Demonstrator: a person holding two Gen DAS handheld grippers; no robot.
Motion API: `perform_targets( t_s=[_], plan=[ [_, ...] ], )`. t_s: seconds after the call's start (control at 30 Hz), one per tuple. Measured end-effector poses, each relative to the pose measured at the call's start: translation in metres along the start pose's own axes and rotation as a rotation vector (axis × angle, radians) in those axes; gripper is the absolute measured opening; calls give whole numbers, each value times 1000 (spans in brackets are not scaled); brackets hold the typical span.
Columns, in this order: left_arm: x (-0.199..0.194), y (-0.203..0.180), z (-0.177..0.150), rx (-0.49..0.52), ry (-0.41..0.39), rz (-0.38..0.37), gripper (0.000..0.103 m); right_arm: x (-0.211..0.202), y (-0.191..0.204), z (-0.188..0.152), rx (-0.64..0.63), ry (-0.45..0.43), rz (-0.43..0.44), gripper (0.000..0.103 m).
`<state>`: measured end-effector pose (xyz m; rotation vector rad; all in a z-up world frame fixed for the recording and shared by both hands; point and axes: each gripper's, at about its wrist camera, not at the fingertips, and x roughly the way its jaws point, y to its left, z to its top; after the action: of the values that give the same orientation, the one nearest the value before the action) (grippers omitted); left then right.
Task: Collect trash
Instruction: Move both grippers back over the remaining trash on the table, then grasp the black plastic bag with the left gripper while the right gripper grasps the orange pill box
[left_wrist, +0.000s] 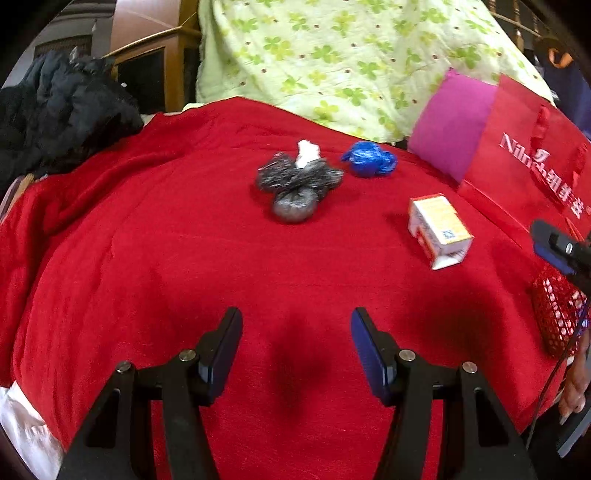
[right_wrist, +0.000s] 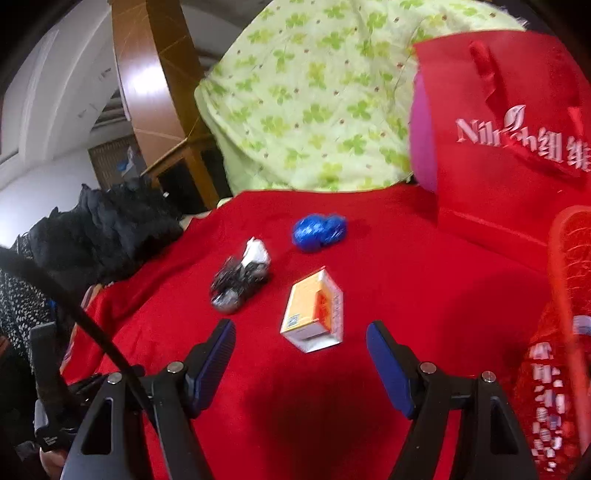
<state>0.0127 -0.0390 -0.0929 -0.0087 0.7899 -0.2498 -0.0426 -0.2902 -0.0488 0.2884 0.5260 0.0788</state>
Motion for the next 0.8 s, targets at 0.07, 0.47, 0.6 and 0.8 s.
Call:
perform_targets(
  t_s=[0.07,0.47,0.6,0.8],
  plan=[
    [3,7,3,-13,2,15,62,12,7,-2,-23,21,-16,76],
    [33,26,56,-16,-12,13,62,101,43,1,-207,112,-116,76],
    [60,18,79,6,0,-39,69,118,42,-3,-269,122,-211,76],
    [109,3,102,14,56,-63,69,114,24,5,-223,121,-237,73]
  ],
)
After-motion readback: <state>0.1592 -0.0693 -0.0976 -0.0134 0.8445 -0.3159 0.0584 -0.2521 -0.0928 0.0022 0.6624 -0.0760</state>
